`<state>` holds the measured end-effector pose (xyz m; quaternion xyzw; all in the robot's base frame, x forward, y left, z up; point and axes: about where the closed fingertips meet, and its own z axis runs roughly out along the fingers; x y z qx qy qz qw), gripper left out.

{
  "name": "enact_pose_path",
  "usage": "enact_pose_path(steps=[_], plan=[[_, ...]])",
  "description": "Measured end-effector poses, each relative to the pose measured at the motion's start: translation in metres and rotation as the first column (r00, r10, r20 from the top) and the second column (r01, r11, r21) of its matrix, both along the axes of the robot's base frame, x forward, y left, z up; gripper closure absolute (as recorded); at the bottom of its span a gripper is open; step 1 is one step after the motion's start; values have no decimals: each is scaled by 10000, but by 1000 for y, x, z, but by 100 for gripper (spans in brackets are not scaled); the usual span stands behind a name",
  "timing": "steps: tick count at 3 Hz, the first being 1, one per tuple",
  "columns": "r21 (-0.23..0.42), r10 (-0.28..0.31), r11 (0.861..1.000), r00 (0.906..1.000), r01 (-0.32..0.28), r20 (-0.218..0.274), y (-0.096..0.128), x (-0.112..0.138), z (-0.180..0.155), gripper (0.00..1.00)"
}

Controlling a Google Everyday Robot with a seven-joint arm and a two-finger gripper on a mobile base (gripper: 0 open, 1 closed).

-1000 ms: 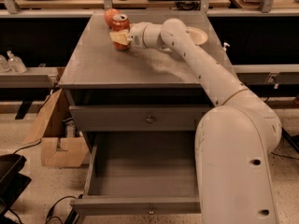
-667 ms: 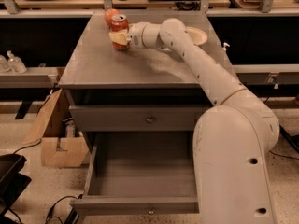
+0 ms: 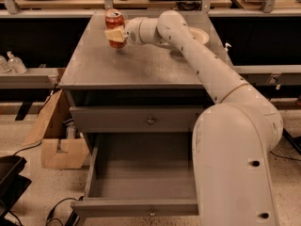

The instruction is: Place coke can into middle drawer

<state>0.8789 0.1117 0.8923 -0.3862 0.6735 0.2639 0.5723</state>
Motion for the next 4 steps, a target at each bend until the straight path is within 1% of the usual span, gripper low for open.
enact_pose_path(steps=[1,2,3,4], plan=[[82,-145,9999,9979,140,633,-22,-35,52,100],[623,-401,9976,9890,314,1421,-51,-97,109,100],[681,557,9955,9892,-654,1356,-50,-169,86,100],[252,2002,9791,9785,-2016,503,-54,-262,47,100]])
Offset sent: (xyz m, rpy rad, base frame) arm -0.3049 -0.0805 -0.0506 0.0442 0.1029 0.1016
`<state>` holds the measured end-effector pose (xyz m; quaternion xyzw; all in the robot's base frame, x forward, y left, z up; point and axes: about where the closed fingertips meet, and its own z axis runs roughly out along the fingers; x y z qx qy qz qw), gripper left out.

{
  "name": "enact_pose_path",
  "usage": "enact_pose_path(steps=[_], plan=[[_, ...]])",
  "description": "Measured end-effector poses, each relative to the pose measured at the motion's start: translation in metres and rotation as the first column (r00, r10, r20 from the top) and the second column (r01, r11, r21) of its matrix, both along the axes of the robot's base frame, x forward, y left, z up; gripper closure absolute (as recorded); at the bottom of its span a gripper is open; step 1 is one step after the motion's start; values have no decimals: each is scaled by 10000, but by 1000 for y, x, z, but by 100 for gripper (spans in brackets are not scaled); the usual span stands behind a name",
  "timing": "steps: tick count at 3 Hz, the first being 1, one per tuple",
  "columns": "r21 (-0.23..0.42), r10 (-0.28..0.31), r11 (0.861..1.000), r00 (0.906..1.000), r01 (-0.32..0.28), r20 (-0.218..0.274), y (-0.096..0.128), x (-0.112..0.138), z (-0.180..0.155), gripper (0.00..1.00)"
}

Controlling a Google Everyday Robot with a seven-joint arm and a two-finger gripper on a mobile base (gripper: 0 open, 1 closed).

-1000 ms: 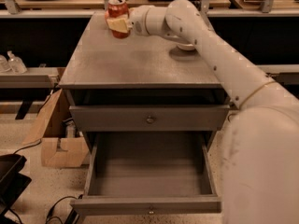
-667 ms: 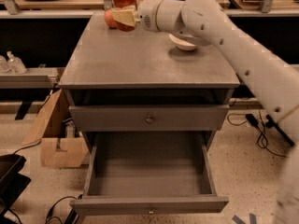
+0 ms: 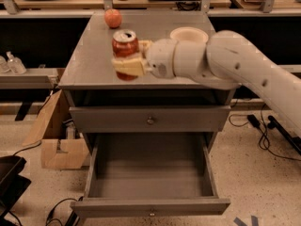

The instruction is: Place coke can into middle drawer

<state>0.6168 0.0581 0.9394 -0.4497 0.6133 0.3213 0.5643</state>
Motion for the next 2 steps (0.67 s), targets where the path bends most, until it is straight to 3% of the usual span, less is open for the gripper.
enact_pose_path(steps=[1,2], plan=[[-659,511,9963,9969,-550,-592,-20,-74,-33,100],[-746,279,9966,9967,-336,-763,-35,-79,-43,100]])
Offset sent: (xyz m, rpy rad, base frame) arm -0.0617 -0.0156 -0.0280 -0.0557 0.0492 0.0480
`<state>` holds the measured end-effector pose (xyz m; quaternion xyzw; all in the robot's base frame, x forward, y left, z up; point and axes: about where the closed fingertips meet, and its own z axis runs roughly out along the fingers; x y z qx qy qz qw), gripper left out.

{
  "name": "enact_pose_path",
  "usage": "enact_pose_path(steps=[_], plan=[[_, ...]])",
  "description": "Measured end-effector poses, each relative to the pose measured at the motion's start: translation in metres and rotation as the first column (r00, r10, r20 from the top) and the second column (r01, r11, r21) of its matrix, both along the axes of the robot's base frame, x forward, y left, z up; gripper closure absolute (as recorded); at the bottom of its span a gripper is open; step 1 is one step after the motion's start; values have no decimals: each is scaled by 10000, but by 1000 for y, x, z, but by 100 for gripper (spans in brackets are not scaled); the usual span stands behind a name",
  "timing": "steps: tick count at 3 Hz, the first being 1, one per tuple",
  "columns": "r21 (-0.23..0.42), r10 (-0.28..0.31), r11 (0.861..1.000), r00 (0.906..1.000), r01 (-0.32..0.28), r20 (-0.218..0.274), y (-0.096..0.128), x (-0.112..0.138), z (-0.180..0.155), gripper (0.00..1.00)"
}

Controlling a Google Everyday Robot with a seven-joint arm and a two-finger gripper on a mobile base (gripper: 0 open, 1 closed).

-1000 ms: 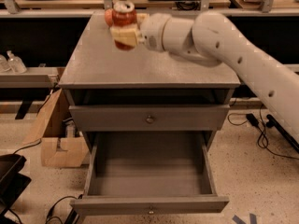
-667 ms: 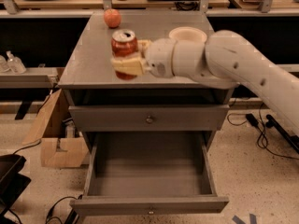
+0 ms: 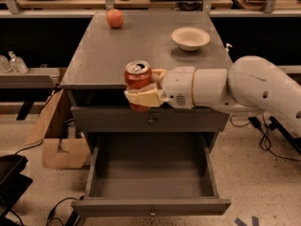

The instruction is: Place coke can into middle drawer

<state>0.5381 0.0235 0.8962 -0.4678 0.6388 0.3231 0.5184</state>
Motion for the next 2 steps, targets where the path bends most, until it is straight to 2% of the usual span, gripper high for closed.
enact_pose_path(steps=[1,2], plan=[[-11,70,10000,10000,-70,-57,7,5,-6,100],[313,109,9995,9992,-97,-389,20,5,-50,100]])
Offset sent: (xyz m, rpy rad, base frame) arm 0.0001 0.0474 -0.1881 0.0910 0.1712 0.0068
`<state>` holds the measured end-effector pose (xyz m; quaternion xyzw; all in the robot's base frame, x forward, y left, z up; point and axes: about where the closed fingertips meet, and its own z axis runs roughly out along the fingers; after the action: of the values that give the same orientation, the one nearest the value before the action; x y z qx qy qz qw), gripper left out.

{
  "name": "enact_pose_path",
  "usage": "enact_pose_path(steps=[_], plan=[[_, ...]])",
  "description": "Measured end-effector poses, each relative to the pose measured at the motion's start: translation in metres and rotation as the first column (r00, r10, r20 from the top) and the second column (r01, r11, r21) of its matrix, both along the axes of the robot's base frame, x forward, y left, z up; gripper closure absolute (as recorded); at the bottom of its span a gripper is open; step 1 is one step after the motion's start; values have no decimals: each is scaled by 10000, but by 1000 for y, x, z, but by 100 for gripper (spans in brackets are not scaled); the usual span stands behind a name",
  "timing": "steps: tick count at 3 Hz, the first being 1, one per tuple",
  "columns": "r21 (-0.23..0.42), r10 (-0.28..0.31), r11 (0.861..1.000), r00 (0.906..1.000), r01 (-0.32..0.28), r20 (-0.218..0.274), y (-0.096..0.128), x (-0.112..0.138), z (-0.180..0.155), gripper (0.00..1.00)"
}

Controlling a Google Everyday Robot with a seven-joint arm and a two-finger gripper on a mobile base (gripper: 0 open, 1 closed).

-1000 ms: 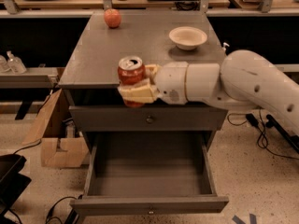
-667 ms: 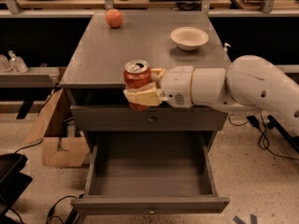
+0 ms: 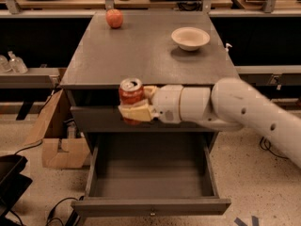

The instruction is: Place coke can into middle drawer

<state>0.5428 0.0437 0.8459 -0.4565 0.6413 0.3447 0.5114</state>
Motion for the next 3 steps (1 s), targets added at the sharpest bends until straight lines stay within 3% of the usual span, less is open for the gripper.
enact_pose_path(steps=[1,2,3], plan=[[-3,205,9998,9983,-205,-542,18,-18,-110,100],[-137,709,9973,9950,-720,-703,37,-35,-229,100],[-155,1063,9940,9906,-1080,-859,47,-31,-288,100]])
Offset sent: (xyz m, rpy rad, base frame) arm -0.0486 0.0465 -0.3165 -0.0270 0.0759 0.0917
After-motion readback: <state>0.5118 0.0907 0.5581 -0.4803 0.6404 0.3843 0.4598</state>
